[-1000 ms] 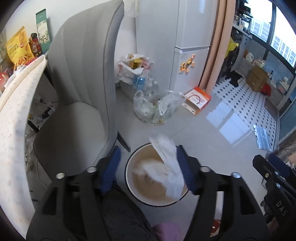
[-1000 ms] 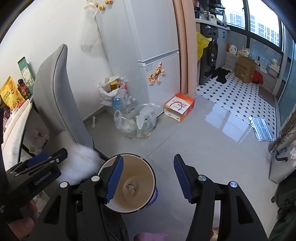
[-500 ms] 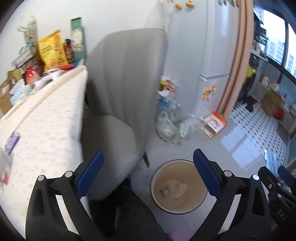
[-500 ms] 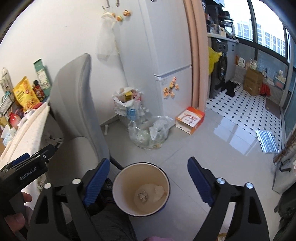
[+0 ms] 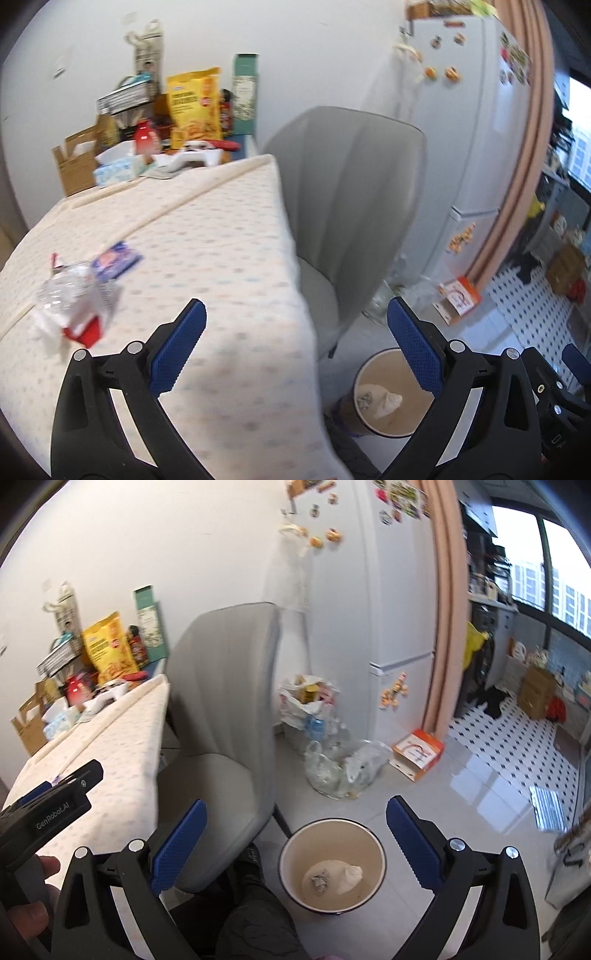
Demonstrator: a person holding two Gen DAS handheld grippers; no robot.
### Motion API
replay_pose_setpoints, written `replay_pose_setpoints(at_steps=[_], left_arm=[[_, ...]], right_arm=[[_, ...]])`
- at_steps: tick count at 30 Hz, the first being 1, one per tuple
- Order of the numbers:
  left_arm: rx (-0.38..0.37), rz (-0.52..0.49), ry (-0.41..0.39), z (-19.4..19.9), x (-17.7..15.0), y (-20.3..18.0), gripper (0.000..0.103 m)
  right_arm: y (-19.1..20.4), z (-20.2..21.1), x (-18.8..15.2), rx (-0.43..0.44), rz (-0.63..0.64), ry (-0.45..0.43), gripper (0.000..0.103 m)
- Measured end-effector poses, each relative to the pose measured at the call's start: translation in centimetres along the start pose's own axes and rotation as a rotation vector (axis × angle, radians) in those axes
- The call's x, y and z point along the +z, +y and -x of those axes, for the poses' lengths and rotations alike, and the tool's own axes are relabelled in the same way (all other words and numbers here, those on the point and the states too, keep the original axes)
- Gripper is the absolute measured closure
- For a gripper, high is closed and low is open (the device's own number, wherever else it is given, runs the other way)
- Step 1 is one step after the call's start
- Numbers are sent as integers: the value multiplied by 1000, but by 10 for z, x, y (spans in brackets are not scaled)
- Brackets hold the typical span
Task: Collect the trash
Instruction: 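Move both open tools back to the table toward the remaining trash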
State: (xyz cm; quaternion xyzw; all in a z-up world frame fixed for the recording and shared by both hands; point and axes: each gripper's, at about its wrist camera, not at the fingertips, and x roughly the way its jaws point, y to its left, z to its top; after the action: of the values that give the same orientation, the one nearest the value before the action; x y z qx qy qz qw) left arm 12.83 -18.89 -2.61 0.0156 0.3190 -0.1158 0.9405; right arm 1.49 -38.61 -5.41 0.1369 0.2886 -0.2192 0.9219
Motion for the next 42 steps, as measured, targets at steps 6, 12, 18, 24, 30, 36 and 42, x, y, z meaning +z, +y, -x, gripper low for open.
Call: replay_pose_setpoints(at_steps=[6,12,18,24,30,36,42], left_arm=[[45,73,-36,22,-2,50,6],[73,132,-74,42,-4,95,6],[110,169,-99,59,-11,135,6],[152,206,-110,72,-20,177,6],[198,246,-119,85,-27,213,6],[251,252,-116,94,-31,243,6],[292,291,-117,95,-33,273,6]], right_arm=[[48,23,-1,55,60,-24,8],[93,42,-2,96,126,-52,8],[131,56,-7,129,169,-68,8],[166,61,-16,175,210,-52,8],[204,66,-22,225,257,-52,8],[236,67,-27,285,276,-44,8],[259,64,-27,328,301,-36,8]])
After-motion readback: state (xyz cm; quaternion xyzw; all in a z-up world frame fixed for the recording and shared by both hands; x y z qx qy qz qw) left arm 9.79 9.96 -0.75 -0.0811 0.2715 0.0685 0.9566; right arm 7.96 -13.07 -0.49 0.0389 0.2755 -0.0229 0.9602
